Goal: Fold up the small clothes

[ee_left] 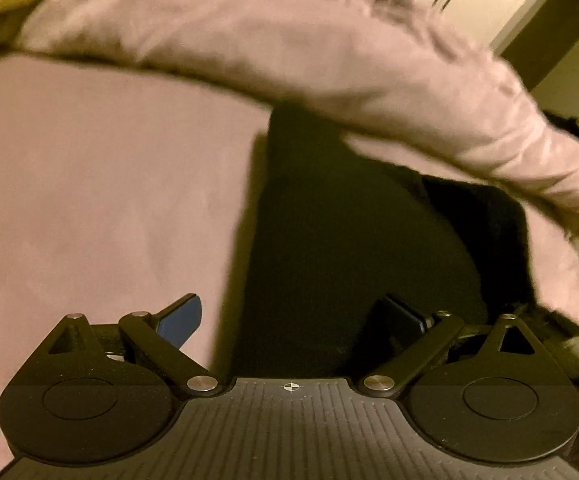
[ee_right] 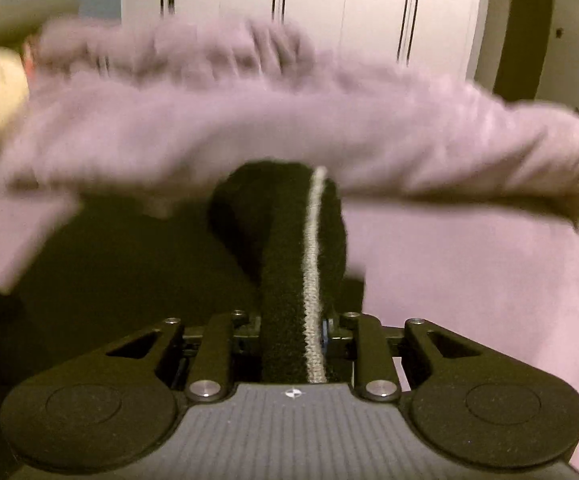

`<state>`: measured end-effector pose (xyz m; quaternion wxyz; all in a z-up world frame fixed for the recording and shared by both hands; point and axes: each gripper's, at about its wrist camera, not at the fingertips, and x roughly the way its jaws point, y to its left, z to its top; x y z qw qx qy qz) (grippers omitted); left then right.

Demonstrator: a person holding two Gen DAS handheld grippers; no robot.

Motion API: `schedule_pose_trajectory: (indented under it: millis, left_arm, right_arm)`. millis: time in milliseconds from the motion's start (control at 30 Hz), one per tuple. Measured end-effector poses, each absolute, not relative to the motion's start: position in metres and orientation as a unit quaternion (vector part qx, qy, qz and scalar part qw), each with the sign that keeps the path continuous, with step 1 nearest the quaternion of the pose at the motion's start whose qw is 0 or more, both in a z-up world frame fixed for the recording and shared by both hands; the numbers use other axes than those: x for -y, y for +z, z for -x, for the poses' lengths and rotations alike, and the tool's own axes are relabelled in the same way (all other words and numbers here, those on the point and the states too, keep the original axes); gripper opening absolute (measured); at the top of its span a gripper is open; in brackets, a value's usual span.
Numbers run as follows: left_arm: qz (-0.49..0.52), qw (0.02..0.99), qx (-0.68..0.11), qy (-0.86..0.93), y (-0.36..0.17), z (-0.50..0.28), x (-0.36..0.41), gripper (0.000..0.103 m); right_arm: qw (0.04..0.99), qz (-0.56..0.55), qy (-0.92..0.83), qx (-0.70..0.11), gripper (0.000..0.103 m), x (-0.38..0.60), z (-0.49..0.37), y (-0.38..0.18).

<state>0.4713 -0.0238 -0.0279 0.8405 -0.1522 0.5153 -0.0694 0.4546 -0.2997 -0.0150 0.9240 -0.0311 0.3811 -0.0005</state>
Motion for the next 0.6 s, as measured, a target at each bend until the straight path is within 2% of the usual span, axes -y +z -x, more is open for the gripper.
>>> schedule_pose_trajectory:
  millis: [33, 67, 133, 267, 367, 467, 600]
  left_arm:
    - [0.157, 0.834, -0.524, -0.068, -0.033, -0.474, 0.024, 0.1]
    - [0.164, 0.832, -0.526, -0.067, -0.035, -0.474, 0.024, 0.1]
    - [0.162, 0.838, -0.518, -0.064, -0.032, -0.476, 0.021, 0.1]
    - [0.139, 0.86, -0.488, -0.057, -0.021, -0.479, 0.022, 0.099]
    - [0.144, 0.861, -0.486, -0.053, -0.018, -0.491, 0.028, 0.099]
    - [0.15, 0.868, -0.47, -0.052, -0.015, -0.499, 0.036, 0.099]
    - [0.137, 0.89, -0.432, -0.046, -0.009, -0.513, 0.055, 0.1]
  right_arm:
    - [0.919, 0.034, -0.002, -0.394, 0.028, 0.302, -0.457, -0.029]
    - [0.923, 0.035, -0.006, -0.383, 0.035, 0.304, -0.456, -0.031]
    - [0.923, 0.009, -0.007, -0.385, 0.044, 0.311, -0.461, -0.017]
    - [0.939, -0.057, -0.036, -0.336, 0.046, 0.329, -0.456, 0.019]
    - [0.948, -0.07, -0.012, -0.311, 0.043, 0.326, -0.462, 0.033]
    - [0.952, -0.038, 0.034, -0.302, 0.024, 0.301, -0.477, 0.032]
    - [0.953, 0.014, 0.045, -0.3, 0.024, 0.274, -0.503, 0.016]
